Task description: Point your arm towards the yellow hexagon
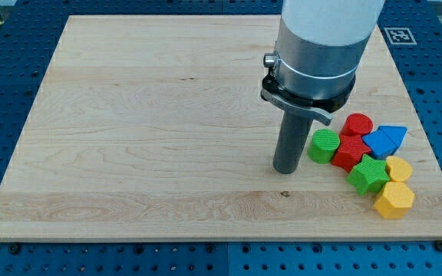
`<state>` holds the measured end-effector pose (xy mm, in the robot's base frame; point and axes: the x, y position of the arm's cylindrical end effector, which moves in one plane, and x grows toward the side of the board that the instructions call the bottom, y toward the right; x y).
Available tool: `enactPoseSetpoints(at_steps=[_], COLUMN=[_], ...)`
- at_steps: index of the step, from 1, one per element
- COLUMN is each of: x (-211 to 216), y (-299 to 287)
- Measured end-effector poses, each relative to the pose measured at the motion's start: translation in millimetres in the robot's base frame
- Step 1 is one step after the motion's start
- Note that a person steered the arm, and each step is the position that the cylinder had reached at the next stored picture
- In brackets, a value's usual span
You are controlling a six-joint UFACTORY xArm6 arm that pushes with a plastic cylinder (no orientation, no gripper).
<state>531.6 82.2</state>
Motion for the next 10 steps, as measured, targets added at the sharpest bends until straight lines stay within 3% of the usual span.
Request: enactPoseSetpoints(at_steps=[2,4,8,10], x=[0,87,87,87], y=[-5,-12,-12,18])
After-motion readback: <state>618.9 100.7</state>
